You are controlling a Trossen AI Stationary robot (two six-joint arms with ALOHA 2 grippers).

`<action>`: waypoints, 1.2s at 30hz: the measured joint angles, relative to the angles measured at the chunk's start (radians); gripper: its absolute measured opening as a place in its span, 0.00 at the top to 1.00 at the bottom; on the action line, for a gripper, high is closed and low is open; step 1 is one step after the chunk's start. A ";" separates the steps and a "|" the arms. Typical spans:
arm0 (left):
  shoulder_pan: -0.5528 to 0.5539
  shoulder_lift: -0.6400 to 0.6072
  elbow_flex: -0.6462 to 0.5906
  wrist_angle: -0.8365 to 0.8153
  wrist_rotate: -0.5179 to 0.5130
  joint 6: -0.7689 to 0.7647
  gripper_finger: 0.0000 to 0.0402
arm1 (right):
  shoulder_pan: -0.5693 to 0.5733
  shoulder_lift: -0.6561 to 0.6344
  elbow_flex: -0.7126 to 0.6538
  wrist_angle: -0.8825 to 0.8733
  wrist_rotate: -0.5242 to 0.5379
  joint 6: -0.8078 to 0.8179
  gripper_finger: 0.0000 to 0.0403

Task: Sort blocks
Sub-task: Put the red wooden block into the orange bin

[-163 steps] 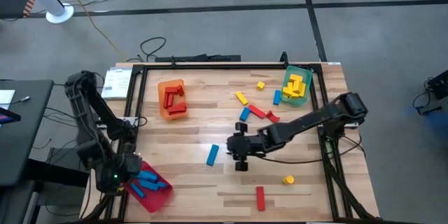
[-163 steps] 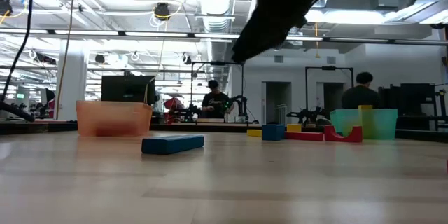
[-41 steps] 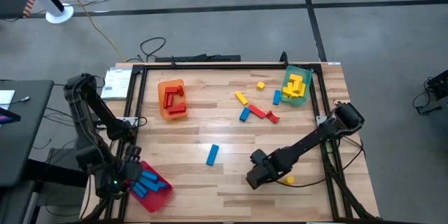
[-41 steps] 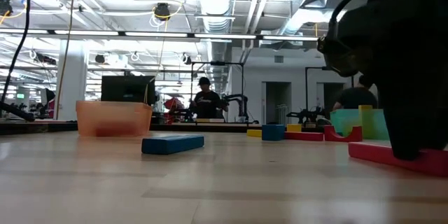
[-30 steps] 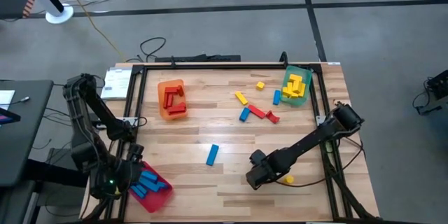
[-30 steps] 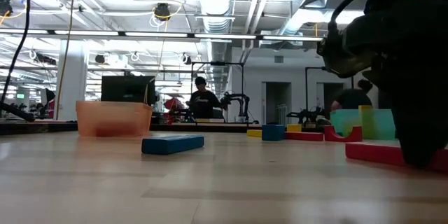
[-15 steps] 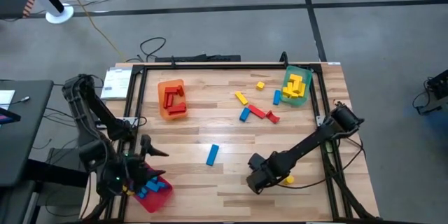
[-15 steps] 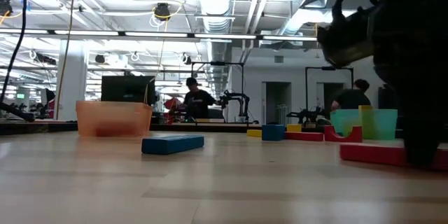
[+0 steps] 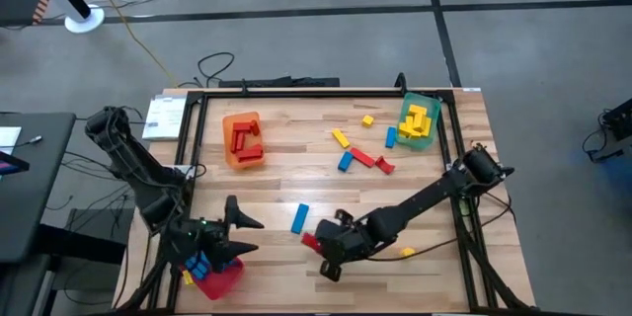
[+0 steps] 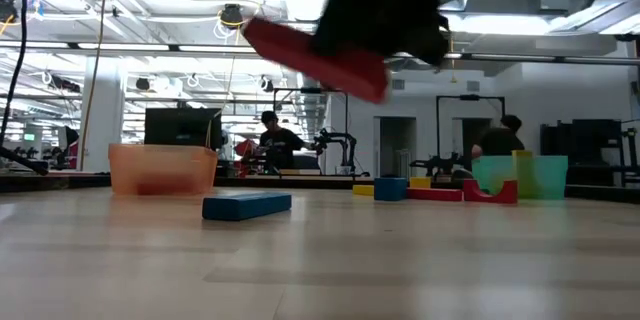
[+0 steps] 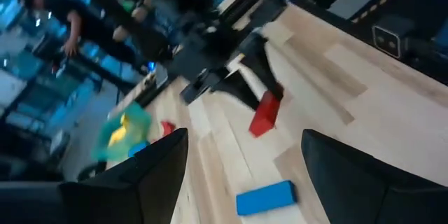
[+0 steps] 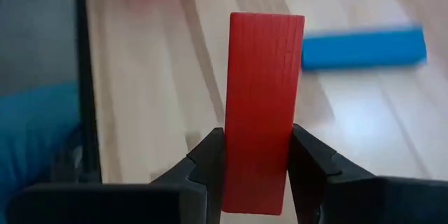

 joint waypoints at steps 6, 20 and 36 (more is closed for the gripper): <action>0.061 0.003 -0.011 0.043 0.159 0.098 0.31 | -0.026 -0.001 0.055 0.117 -0.060 -0.151 0.68; 0.184 0.003 -0.011 0.112 0.388 0.247 0.37 | -0.076 -0.002 0.080 0.239 -0.166 -0.272 0.68; 0.229 0.145 -0.011 0.226 0.423 0.424 0.39 | -0.116 -0.003 0.081 0.314 -0.288 -0.305 0.68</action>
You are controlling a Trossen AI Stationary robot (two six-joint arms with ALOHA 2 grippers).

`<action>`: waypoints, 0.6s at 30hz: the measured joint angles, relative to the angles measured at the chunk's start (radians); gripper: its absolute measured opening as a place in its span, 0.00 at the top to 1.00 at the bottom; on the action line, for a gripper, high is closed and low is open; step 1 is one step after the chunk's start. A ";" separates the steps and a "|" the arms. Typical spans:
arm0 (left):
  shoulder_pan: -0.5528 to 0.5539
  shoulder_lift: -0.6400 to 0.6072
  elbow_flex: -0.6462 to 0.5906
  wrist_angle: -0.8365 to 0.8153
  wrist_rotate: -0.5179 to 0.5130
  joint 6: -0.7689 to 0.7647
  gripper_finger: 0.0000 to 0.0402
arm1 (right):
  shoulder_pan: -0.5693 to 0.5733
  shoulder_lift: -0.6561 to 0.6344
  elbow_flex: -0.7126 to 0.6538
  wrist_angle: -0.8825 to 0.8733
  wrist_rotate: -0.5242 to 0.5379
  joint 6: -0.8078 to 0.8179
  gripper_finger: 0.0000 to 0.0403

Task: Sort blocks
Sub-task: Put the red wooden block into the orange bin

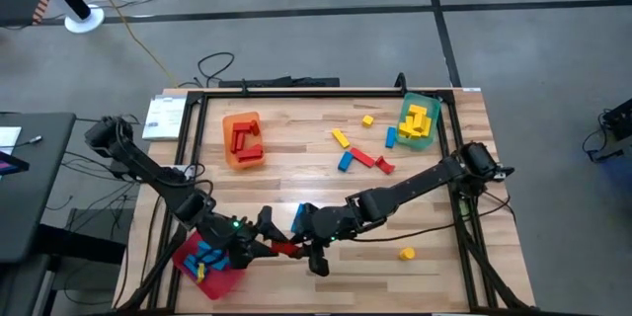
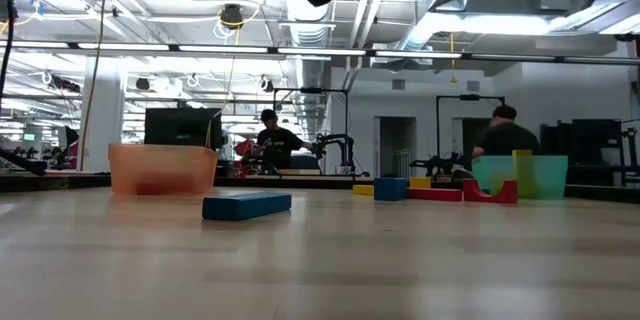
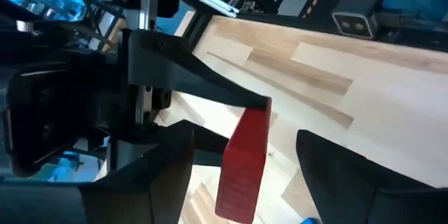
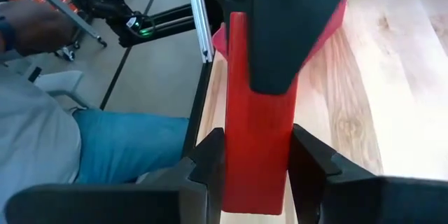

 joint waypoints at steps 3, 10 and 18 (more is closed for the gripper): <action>0.007 0.004 0.002 -0.001 0.001 0.014 0.45 | 0.000 0.000 0.000 0.000 -0.007 -0.012 0.68; 0.017 0.004 0.003 -0.005 0.050 0.018 0.71 | -0.004 0.000 0.000 0.000 -0.007 -0.022 0.68; 0.017 0.003 0.003 -0.014 0.079 0.025 0.86 | -0.005 0.000 0.000 -0.011 -0.009 -0.020 0.68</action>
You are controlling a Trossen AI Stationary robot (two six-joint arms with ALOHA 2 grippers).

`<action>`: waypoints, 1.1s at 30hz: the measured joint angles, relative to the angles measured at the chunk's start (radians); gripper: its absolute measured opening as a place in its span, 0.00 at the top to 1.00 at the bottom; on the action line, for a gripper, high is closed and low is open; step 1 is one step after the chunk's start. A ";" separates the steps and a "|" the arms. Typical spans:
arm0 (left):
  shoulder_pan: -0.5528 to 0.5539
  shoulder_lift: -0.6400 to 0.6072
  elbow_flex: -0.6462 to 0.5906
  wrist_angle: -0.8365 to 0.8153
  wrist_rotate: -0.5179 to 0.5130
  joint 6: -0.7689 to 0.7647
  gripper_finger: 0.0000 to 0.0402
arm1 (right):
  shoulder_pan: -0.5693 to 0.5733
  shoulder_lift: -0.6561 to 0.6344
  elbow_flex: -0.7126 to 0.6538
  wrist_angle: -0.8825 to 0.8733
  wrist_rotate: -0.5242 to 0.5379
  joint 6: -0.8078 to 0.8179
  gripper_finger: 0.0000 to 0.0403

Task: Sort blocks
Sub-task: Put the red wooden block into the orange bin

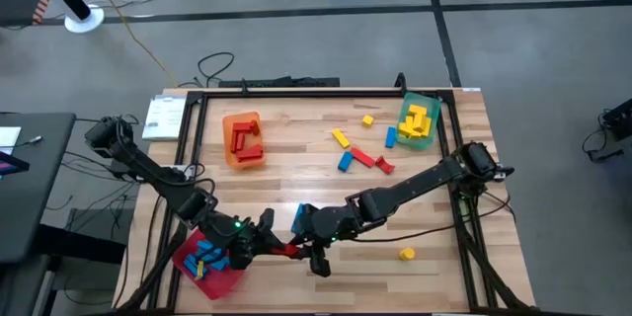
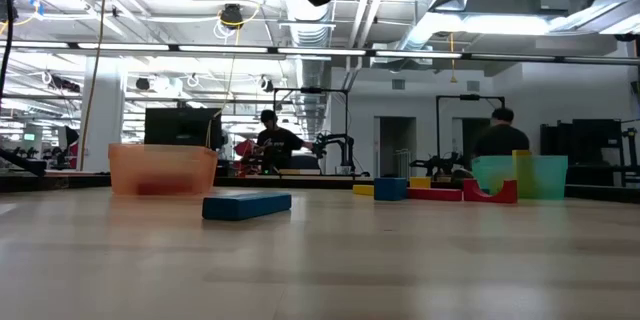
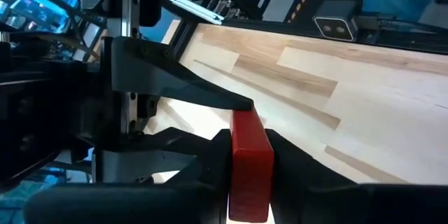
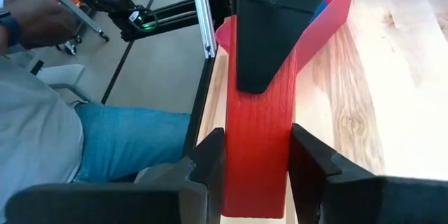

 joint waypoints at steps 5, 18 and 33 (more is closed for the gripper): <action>0.000 0.000 0.000 -0.002 0.017 -0.006 0.85 | 0.000 0.000 0.000 0.000 0.000 0.006 0.68; 0.041 -0.056 0.001 -0.252 -0.092 -0.168 0.86 | -0.010 -0.002 0.000 -0.160 0.066 0.008 0.42; 0.371 -0.220 0.001 -0.801 -0.404 -0.621 0.86 | 0.025 -0.002 0.000 -0.541 0.216 0.144 0.32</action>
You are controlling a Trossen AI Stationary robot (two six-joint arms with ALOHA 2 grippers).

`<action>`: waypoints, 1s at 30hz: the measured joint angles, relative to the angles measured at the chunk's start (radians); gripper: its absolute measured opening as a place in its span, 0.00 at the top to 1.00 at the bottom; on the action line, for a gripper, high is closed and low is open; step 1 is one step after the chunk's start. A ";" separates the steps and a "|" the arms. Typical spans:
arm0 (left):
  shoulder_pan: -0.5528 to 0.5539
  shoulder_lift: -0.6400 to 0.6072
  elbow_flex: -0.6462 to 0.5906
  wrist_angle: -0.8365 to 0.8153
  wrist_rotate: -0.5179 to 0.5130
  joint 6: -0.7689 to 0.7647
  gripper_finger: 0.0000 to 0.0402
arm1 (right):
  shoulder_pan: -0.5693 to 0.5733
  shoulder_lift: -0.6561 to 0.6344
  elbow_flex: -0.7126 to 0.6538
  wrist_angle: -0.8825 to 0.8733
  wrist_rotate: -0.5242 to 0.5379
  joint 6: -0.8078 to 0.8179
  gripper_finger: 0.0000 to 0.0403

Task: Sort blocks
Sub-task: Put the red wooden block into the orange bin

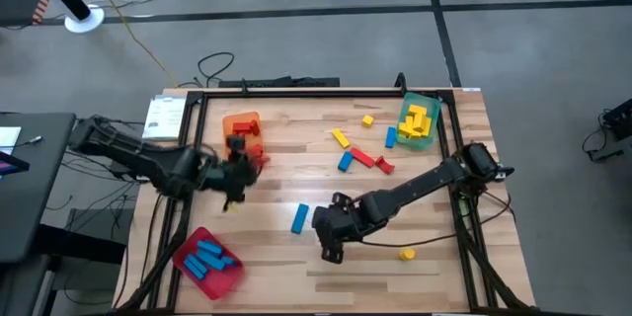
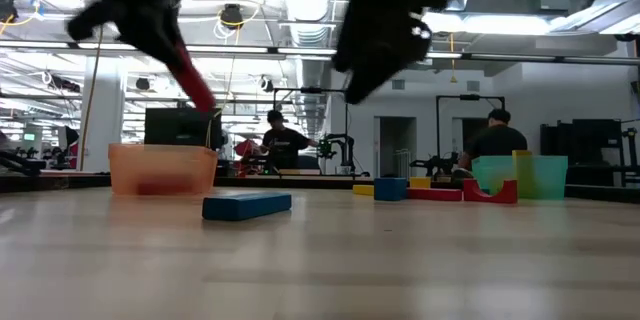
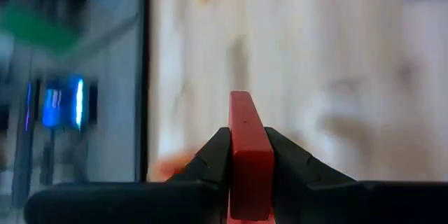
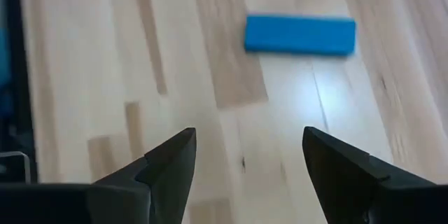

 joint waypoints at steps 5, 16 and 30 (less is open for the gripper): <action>0.199 0.000 -0.001 -0.057 0.003 -0.045 0.86 | 0.059 0.000 0.000 -0.133 0.091 0.107 0.31; 0.590 0.008 -0.001 -0.064 0.159 0.012 0.85 | 0.224 0.000 0.000 -0.266 0.295 0.344 0.31; 0.642 0.008 -0.002 -0.058 0.367 0.024 0.55 | 0.323 0.000 0.000 -0.309 0.430 0.478 0.31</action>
